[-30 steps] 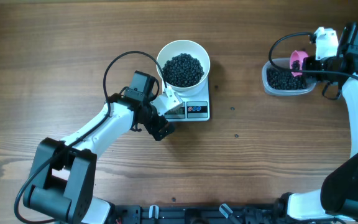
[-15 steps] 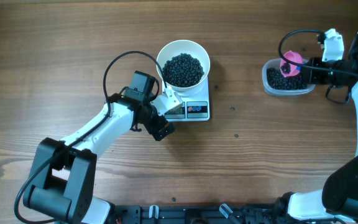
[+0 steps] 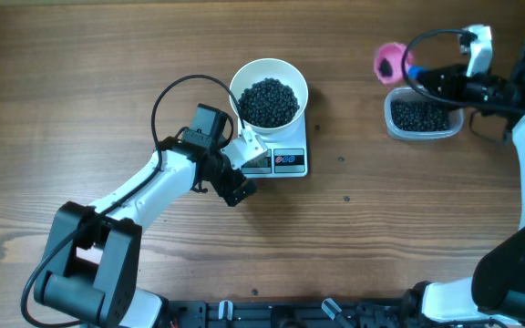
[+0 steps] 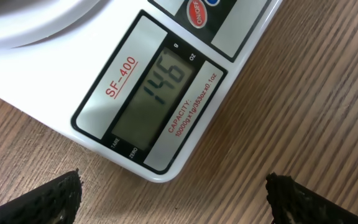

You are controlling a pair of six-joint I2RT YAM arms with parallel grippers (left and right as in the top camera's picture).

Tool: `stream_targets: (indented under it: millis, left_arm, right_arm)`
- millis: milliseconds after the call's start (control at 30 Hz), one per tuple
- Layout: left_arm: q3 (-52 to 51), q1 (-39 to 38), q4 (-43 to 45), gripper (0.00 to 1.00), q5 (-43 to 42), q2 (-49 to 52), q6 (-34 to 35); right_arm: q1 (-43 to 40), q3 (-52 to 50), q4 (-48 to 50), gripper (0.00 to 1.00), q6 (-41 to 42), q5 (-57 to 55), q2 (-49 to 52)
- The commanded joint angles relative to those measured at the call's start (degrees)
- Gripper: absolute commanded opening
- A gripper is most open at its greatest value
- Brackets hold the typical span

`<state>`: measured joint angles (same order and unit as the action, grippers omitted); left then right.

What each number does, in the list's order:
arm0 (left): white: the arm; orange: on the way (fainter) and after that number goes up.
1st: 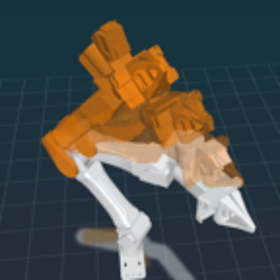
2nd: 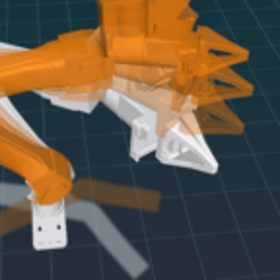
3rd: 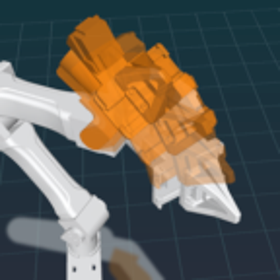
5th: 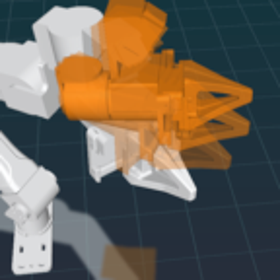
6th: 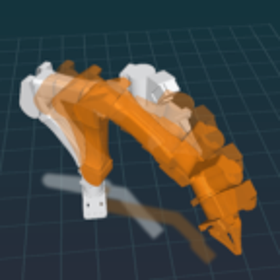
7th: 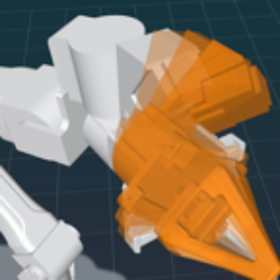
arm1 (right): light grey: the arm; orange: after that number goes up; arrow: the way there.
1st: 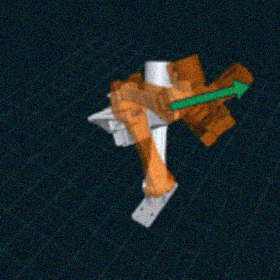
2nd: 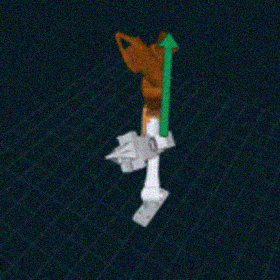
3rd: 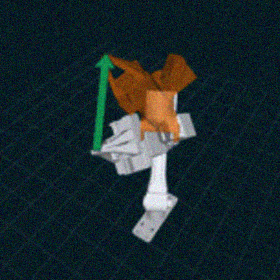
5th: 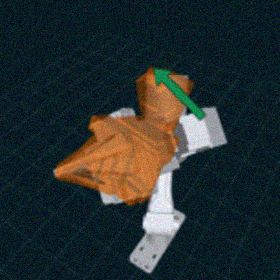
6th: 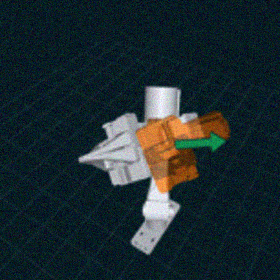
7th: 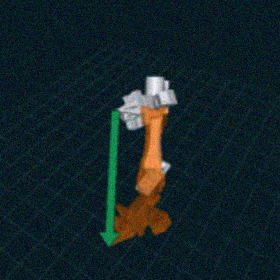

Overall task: Scoop item into bowl and weigh 150g on scale
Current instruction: 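Carry the filled scoop with the right gripper over the white bowl, then tip the scoop with the right gripper to pour beans into the bowl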

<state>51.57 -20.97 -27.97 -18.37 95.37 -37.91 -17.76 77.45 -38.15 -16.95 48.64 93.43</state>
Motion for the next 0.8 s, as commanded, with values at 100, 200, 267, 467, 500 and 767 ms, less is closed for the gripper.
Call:
stream_targets:
  millis: [100, 200, 267, 467, 500, 767]
  left_arm:
    - [-0.26, -0.04, 0.15, 1.0, -1.11, 0.44, -0.87]
    - [-0.26, -0.04, 0.15, 1.0, -1.11, 0.44, -0.87]
    - [-0.26, -0.04, 0.15, 1.0, -1.11, 0.44, -0.9]
    - [-0.26, -0.04, 0.15, 1.0, -1.11, 0.44, -0.87]
    - [-0.26, -0.02, 0.15, 1.0, -1.11, 0.44, -0.87]
    - [-0.26, -0.02, 0.15, 1.0, -1.11, 0.44, -0.87]
  right_arm:
    - [10.86, 1.14, 8.83, 0.04, 6.62, 5.05, -1.07]
    - [17.22, 1.14, 10.1, 0.04, 6.4, 2.05, -1.07]
    - [20.85, 1.07, 10.03, 0.04, 4.22, 0.02, -1.05]
    - [29.53, 1.07, 10.08, 0.04, -14.75, -10.95, -1.03]
    - [30.18, 1.07, 10.1, 0.04, -16.39, -11.45, -1.05]
    - [31.1, 1.07, 10.54, 0.04, -23.56, -14.32, -1.05]
